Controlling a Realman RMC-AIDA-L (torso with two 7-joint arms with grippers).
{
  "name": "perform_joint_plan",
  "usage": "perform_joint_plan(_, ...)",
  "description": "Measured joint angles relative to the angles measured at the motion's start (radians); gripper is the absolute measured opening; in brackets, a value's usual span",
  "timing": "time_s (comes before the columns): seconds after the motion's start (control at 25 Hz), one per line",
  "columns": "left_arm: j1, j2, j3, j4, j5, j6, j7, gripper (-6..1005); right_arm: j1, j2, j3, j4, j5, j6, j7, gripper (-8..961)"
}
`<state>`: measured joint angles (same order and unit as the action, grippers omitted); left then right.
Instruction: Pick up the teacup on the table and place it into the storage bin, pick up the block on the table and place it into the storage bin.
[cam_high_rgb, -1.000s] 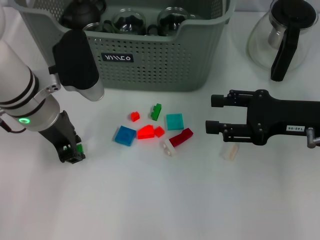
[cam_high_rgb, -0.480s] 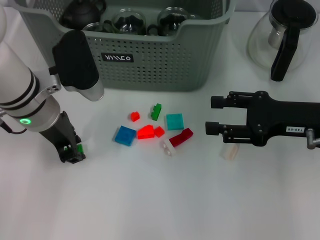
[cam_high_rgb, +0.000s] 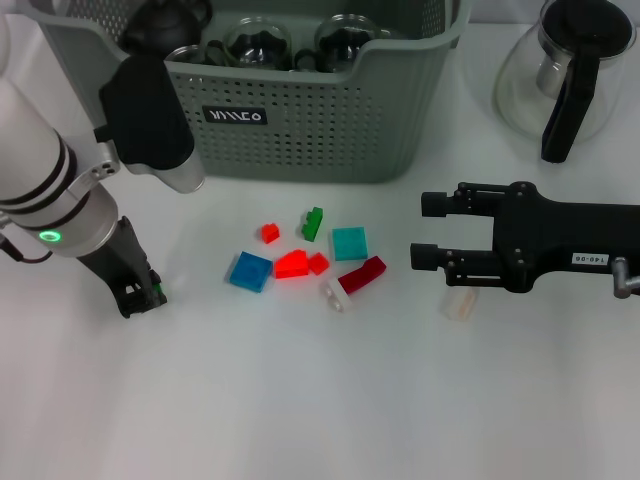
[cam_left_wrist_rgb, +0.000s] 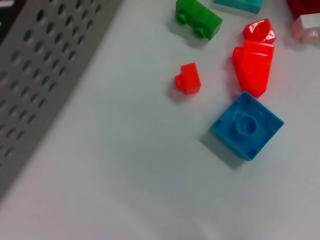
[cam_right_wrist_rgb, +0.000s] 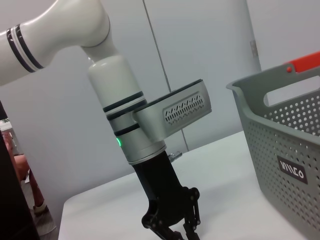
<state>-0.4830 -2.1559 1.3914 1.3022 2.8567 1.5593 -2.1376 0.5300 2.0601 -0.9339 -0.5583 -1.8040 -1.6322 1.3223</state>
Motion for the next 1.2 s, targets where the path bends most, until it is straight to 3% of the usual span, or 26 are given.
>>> perform_joint_plan(0.24,-0.016,0.007,0.0,-0.028,-0.001,0.001,-0.005,178,0.001,0.0,0.001,0.0,0.0,-0.004,0.0,742)
perform_joint_plan(0.64,-0.042,0.014,-0.059,0.001,-0.001,0.075,0.0,179,0.002,-0.003,0.001,0.0,0.0,-0.005,0.0,742)
perform_joint_plan(0.8,-0.079,0.015,-0.194,0.013,-0.033,0.138,0.048,179,0.003,-0.003,0.001,0.0,0.0,-0.004,0.0,742)
perform_joint_plan(0.92,-0.137,0.018,-0.38,-0.01,-0.105,0.229,0.12,179,0.004,-0.003,0.001,0.0,0.0,-0.005,0.0,742)
perform_joint_plan(1.0,-0.178,0.036,-0.51,-0.062,-0.165,0.29,0.163,179,0.004,-0.003,0.001,0.0,0.0,-0.004,0.0,742)
perform_joint_plan(1.08,-0.217,0.071,-0.628,-0.149,-0.245,0.35,0.198,179,0.004,-0.003,0.001,0.0,0.0,-0.004,0.0,742)
perform_joint_plan(1.2,-0.244,0.141,-0.725,-0.3,-0.401,0.399,0.213,178,0.004,-0.003,0.001,0.0,0.0,-0.005,0.0,743)
